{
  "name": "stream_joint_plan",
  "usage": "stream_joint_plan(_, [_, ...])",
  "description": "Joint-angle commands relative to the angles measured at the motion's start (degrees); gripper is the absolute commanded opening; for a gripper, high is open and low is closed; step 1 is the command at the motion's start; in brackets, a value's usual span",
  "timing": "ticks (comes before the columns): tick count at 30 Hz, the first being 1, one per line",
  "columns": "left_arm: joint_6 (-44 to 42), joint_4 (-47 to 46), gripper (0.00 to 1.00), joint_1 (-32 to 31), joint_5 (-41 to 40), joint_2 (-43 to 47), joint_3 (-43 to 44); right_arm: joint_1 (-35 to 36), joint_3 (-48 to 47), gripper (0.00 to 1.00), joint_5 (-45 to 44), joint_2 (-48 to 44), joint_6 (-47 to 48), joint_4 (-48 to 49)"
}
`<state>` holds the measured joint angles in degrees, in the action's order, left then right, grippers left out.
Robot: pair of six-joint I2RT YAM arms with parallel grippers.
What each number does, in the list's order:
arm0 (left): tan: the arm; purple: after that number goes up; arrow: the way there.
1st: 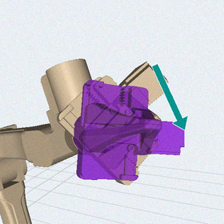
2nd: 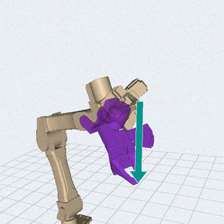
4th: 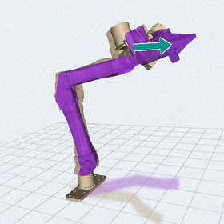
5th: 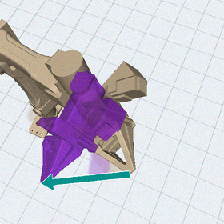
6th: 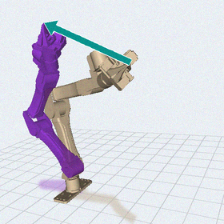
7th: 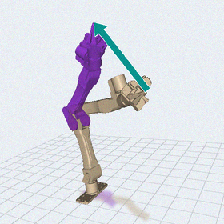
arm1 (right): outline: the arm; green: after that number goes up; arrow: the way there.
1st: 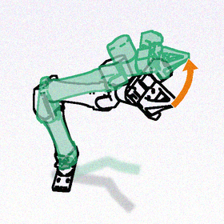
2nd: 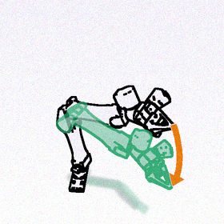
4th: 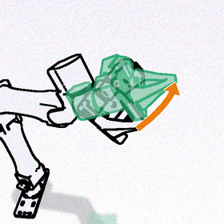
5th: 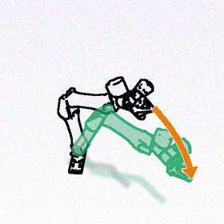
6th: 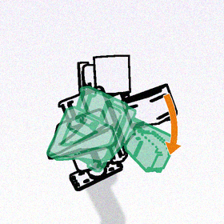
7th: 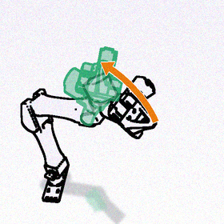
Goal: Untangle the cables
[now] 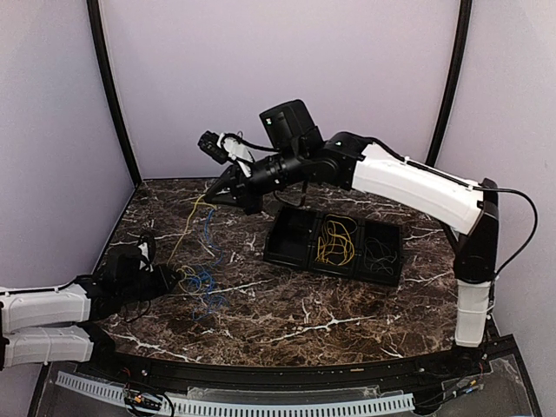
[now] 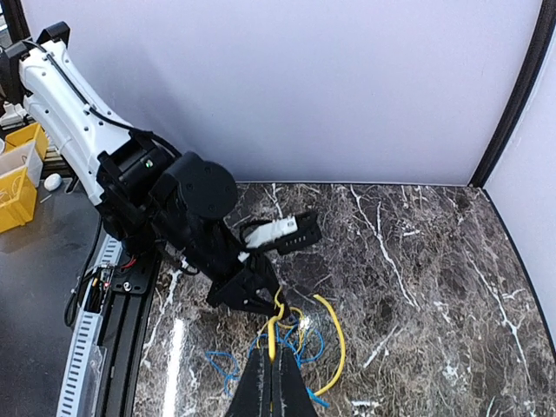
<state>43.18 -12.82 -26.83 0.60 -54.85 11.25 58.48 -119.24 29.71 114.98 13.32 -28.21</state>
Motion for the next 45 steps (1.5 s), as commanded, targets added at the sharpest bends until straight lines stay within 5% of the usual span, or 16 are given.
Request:
stream_joint_plan(1, [-2.4,8.3,0.0,0.4,-2.4,8.1,3.2,-1.8,9.8,0.0,-0.8,-4.9,2.2,3.2])
stream_joint_plan(7, [-7.6,18.6,0.0,0.4,-7.3,20.9,12.4,-3.3,29.9,0.0,0.0,-7.3,1.2,9.1])
stream_joint_plan(10, [-11.5,20.3,0.0,0.4,-5.1,21.2,17.1,-3.0,33.9,0.33,-0.7,-6.5,2.7,8.0])
stream_joint_plan(15, [-14.9,21.3,0.01,0.4,4.3,15.3,21.1,-2.9,26.9,0.47,-0.5,-6.8,6.3,3.0])
stream_joint_plan(32, [-12.5,10.7,0.02,0.1,18.4,9.5,17.1,0.9,-3.3,0.62,-1.1,8.9,0.9,-3.8])
stream_joint_plan(39, [-13.1,8.3,0.03,-1.0,22.2,8.6,16.0,0.9,-6.9,0.58,-2.9,13.1,-0.7,-3.2])
stream_joint_plan(45, [-13.5,9.0,0.04,-1.5,21.8,7.0,15.6,0.7,-6.7,0.22,-2.6,12.2,-2.0,-2.2])
